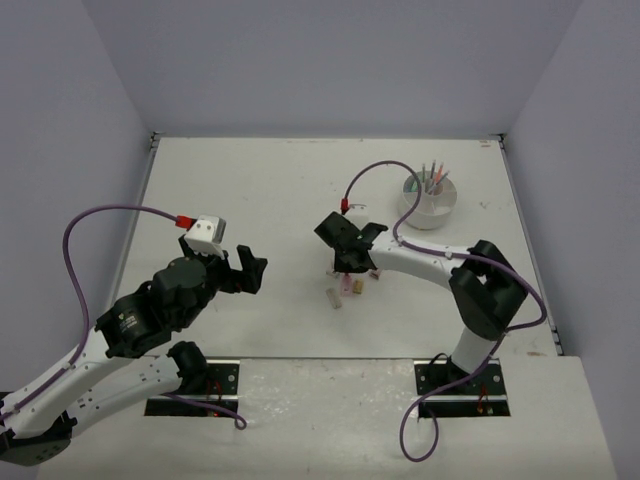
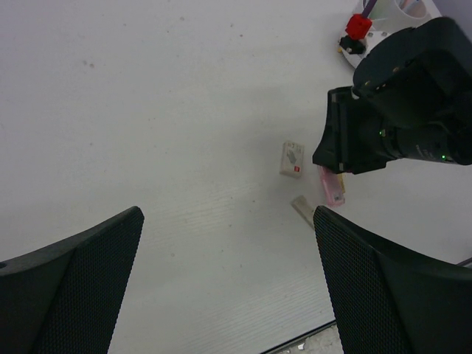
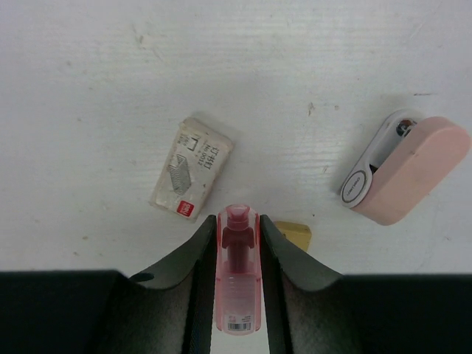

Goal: Sort the stationery into containers
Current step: Pick up the stationery from the center of the board, then place the stationery in the storage box, then pick up the stationery from the center of the board, then place the stationery in the storage box.

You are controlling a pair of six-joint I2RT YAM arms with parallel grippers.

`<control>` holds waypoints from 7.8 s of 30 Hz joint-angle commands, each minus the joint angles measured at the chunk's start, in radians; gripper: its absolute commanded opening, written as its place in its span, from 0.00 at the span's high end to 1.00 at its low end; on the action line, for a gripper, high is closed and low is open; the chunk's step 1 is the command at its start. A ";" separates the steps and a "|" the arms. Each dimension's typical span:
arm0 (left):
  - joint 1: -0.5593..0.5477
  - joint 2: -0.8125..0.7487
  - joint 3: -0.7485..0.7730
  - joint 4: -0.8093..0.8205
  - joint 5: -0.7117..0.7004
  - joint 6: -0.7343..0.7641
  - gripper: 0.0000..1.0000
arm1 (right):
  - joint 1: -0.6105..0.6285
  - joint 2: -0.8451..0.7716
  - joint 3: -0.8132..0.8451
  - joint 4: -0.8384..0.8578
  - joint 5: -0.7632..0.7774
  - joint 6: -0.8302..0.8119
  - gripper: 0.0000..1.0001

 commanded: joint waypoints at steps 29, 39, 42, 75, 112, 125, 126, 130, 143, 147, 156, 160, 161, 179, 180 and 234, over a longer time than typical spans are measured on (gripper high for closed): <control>0.004 0.005 -0.011 0.037 0.016 0.020 0.00 | -0.487 0.363 0.758 0.116 0.559 -0.455 1.00; 0.004 0.004 -0.011 0.038 0.017 0.020 0.00 | -0.518 0.397 0.754 0.131 0.562 -0.481 1.00; 0.004 0.006 -0.011 0.038 0.019 0.022 0.00 | -0.524 0.410 0.753 0.152 0.566 -0.498 1.00; 0.004 0.009 -0.011 0.040 0.020 0.025 0.00 | -0.528 0.381 0.678 0.154 0.508 -0.508 0.51; 0.006 0.040 0.002 -0.002 -0.059 -0.020 0.00 | -0.087 -0.406 -0.161 -0.031 -0.201 -0.185 0.34; 0.006 0.103 0.010 -0.008 -0.050 -0.021 0.00 | -0.014 -0.368 -0.270 0.070 -0.029 0.098 0.47; 0.006 0.105 0.010 -0.008 -0.049 -0.021 0.00 | -0.011 -0.353 -0.259 0.062 0.002 0.122 0.47; 0.006 0.088 0.004 -0.004 -0.043 -0.019 0.00 | 0.003 -0.281 -0.246 0.072 0.014 0.159 0.50; 0.004 0.080 -0.001 0.008 -0.019 -0.007 0.00 | 0.004 -0.074 -0.201 0.090 -0.026 0.149 0.57; 0.005 0.075 -0.004 0.011 -0.014 -0.006 0.00 | 0.005 -0.060 -0.204 0.094 -0.024 0.154 0.78; 0.006 0.103 0.020 0.008 0.002 -0.049 0.00 | 0.045 -0.222 -0.238 0.156 -0.006 0.033 1.00; 0.006 0.133 -0.016 0.151 0.213 -0.158 0.00 | 0.116 -0.412 -0.308 0.301 -0.053 -0.162 1.00; 0.006 0.150 -0.026 0.219 0.246 -0.200 0.00 | 0.132 -0.472 -0.334 0.322 -0.056 -0.189 1.00; -0.013 0.453 -0.098 0.680 0.582 -0.483 0.34 | 0.279 -0.831 -0.458 0.476 -0.099 -0.388 1.00; -0.013 0.452 -0.106 0.682 0.572 -0.485 0.37 | 0.279 -0.835 -0.461 0.478 -0.096 -0.387 1.00; 0.181 1.646 1.131 0.921 0.622 0.219 1.00 | 0.281 -1.319 -0.248 -0.477 0.314 0.190 0.07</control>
